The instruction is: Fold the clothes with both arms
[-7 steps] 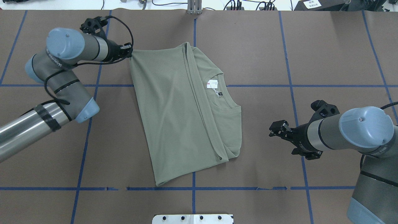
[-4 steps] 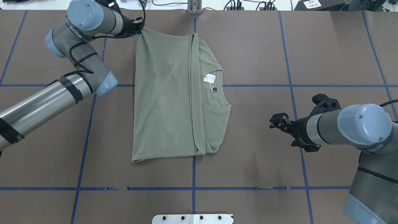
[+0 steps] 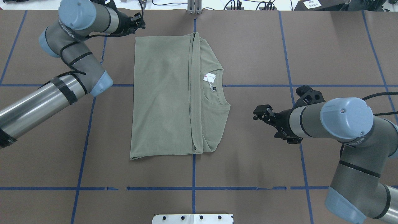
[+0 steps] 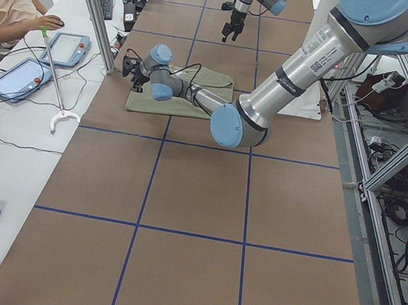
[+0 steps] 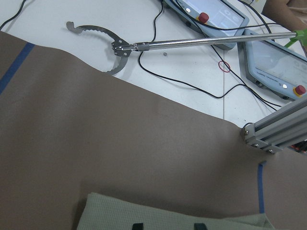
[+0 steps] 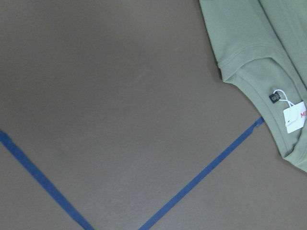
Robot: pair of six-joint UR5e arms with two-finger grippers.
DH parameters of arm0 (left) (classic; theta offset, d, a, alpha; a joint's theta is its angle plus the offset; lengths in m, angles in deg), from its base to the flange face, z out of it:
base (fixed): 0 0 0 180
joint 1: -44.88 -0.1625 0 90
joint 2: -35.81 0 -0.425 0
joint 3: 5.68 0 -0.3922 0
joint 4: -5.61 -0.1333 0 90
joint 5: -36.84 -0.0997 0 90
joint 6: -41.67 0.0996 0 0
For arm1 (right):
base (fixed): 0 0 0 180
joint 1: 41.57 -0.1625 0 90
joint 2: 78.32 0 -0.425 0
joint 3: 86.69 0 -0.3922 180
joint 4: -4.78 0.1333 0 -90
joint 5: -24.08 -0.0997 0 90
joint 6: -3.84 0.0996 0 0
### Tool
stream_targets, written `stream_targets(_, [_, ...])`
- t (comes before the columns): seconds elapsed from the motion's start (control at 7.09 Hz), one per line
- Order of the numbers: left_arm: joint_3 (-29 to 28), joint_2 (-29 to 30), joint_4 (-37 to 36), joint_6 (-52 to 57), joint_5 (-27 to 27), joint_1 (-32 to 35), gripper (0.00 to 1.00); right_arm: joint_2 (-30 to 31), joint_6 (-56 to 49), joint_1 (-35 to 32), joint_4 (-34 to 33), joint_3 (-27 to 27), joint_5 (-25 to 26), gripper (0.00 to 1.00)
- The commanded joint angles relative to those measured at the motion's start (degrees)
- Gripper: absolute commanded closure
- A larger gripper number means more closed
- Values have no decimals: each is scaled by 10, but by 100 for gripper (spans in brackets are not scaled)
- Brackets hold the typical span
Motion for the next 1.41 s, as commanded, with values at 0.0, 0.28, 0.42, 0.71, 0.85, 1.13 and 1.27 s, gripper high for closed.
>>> stream_targets(0.0, [156,-116,-4,2,49,-1,43,-71,-2,23,-22,47,-1,0])
stream_targets(0.28, [192,-160,-4,3,71,-1,43,-172,-112,64,-164,65,-4,0])
stream_targets(0.42, [193,-163,-4,3,73,-1,42,-205,-205,72,-210,74,-7,0])
stream_targets(0.71, [190,-169,-3,4,73,-2,42,-262,-378,78,-234,142,-23,0])
stream_targets(0.85, [190,-169,-3,4,73,-2,42,-288,-451,77,-234,178,-22,0])
stream_targets(1.13, [190,-169,-3,3,73,-3,42,-315,-521,76,-247,218,-42,0])
stream_targets(1.27, [190,-169,-3,3,73,-3,42,-333,-557,76,-279,230,-43,0])
